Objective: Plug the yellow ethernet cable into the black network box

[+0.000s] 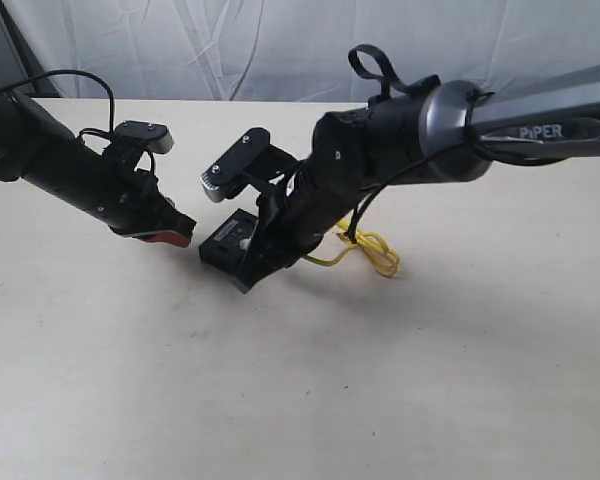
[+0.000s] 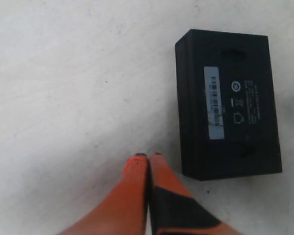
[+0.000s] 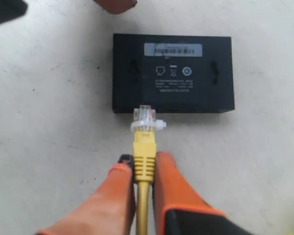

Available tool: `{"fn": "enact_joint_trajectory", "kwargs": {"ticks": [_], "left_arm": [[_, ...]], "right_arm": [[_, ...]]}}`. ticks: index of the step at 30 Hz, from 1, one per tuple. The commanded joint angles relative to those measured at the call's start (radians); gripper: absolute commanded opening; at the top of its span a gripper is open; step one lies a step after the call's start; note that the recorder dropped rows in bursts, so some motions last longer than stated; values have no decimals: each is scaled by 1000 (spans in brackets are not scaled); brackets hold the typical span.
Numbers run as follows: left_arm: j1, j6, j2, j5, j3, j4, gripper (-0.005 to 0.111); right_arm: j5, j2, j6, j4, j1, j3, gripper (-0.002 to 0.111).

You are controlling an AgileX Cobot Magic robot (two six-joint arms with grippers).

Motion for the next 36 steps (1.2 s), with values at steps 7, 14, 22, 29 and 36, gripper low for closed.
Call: {"fn": "enact_joint_trajectory", "kwargs": {"ticks": [7, 14, 22, 29, 36], "left_arm": [[1, 54, -9, 2, -4, -143, 0], [0, 112, -9, 3, -4, -202, 0], [0, 112, 10, 3, -4, -204, 0], [0, 114, 60, 30, -4, -260, 0], [0, 114, 60, 30, -4, -260, 0]], "right_arm": [[-353, -36, -4, 53, -4, 227, -1], [-372, -10, -11, 10, 35, 228, -1], [-397, 14, -11, 9, 57, 228, -1], [-408, 16, -11, 12, 57, 228, -1], [-420, 34, -11, 12, 57, 225, -1]]}}
